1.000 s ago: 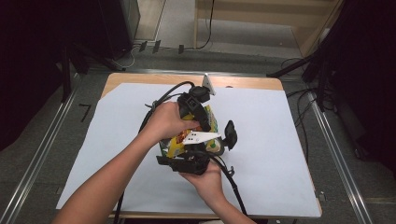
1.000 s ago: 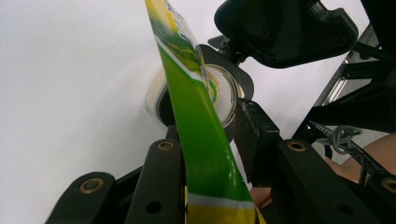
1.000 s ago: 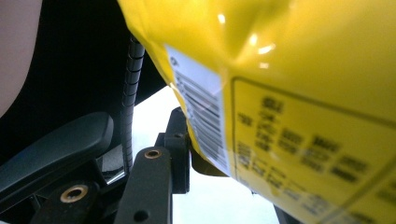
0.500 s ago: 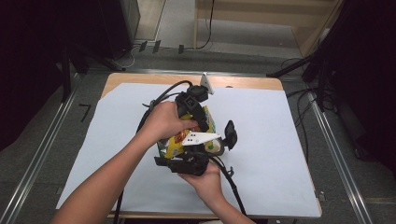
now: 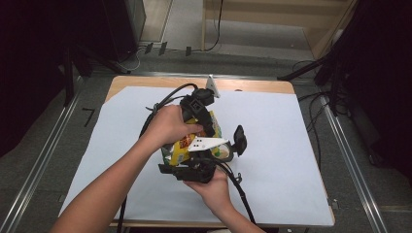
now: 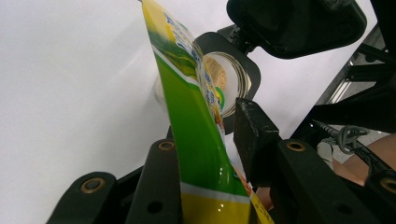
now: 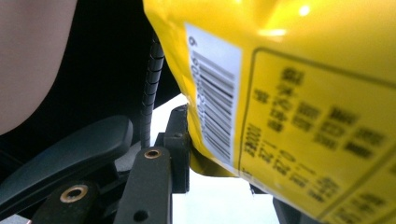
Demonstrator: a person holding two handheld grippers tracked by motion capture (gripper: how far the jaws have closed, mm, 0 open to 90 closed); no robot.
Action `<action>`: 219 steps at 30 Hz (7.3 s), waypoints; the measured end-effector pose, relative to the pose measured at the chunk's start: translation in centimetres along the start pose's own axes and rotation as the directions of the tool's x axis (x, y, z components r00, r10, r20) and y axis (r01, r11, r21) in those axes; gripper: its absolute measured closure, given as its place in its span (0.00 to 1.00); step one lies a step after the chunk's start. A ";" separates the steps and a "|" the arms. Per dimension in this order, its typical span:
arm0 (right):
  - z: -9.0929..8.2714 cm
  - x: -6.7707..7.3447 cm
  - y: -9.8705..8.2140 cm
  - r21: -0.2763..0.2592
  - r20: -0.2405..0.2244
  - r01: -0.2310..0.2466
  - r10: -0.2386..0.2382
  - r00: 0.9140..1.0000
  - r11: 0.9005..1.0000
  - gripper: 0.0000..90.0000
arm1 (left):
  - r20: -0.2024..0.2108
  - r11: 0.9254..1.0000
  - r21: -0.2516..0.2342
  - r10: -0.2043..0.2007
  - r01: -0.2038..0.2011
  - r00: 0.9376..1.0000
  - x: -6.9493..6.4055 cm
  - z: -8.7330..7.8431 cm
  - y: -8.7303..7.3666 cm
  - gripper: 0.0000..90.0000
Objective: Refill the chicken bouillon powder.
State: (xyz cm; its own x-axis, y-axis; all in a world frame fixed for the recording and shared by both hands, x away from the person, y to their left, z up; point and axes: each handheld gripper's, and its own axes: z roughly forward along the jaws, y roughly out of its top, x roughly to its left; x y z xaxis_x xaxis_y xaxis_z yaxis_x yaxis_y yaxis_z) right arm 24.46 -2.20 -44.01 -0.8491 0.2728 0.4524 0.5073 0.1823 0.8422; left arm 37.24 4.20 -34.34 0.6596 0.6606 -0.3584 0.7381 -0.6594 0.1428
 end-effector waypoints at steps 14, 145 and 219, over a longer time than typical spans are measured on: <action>0.4 0.1 0.0 0.010 0.000 0.018 -0.018 1.000 1.000 0.76 | 0.003 1.000 -0.013 -0.008 0.008 1.000 0.3 -0.3 -0.5 0.82; 0.7 0.1 0.7 0.007 -0.006 0.022 -0.022 1.000 1.000 0.76 | 0.001 1.000 -0.027 -0.013 0.013 1.000 0.3 -0.8 -0.6 0.82; 0.6 0.3 0.2 0.013 0.019 0.046 -0.046 0.999 0.999 0.75 | 0.028 1.000 -0.012 -0.012 0.012 1.000 0.3 -0.2 -0.7 0.81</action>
State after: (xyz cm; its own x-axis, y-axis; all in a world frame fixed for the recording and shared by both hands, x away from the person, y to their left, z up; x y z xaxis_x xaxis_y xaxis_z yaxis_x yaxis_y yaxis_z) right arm 24.42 -1.48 -43.86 -0.8687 0.2823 0.4070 0.4694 0.2071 0.8583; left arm 36.91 4.91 -34.38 0.6464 0.6583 -0.3858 0.7478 -0.6469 0.1492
